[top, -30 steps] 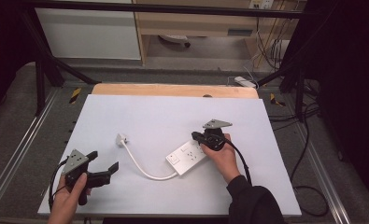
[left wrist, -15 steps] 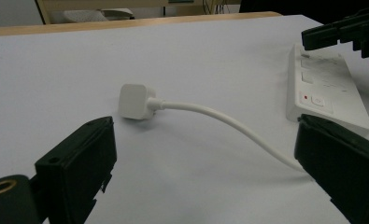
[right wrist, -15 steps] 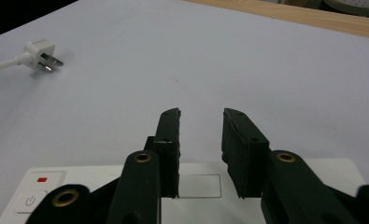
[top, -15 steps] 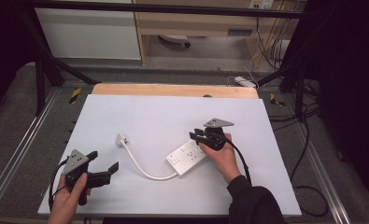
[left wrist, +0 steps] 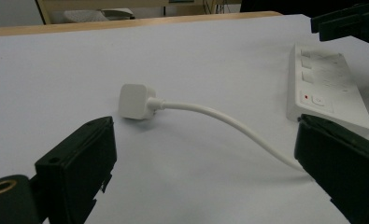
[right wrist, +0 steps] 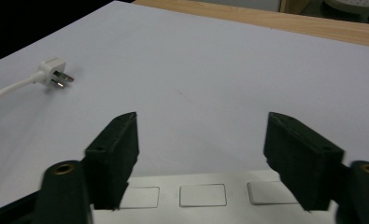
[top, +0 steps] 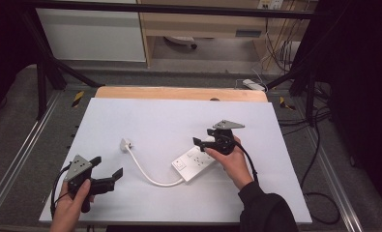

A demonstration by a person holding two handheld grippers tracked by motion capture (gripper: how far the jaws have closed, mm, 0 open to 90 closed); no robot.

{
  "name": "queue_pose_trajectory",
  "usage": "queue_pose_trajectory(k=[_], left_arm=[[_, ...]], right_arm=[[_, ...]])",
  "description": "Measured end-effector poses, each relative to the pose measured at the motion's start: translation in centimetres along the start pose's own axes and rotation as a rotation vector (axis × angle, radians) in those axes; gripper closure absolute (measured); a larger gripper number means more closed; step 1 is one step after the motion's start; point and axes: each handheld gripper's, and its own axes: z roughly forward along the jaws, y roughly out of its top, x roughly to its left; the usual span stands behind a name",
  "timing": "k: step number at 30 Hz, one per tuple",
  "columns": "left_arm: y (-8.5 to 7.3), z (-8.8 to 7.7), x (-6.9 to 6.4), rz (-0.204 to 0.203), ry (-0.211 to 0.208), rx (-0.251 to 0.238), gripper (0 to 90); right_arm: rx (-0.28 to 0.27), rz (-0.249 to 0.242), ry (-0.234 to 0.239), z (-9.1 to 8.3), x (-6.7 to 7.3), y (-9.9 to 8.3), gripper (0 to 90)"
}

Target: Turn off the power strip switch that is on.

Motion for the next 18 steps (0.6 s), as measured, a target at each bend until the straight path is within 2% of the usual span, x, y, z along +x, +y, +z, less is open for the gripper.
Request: queue_pose_trajectory(k=[2,5,11,18], left_arm=[[0.0,0.0,0.0,-0.001,0.0,0.0,5.5],[0.0,0.0,0.0,0.001,-0.001,0.002,5.5],[0.0,0.0,0.1,-0.002,0.001,0.003,5.5],[0.0,0.0,0.1,0.003,0.001,0.004,5.5]], right_arm=[[-0.007,-0.001,-0.009,-0.2,0.2,0.2,11.2],[-0.02,0.005,-0.011,-0.6,0.3,0.5,5.4],[-0.058,0.002,-0.015,-2.3,0.1,1.1,3.4],[-0.102,-0.002,-0.047,-4.9,-0.7,1.6,4.0]])
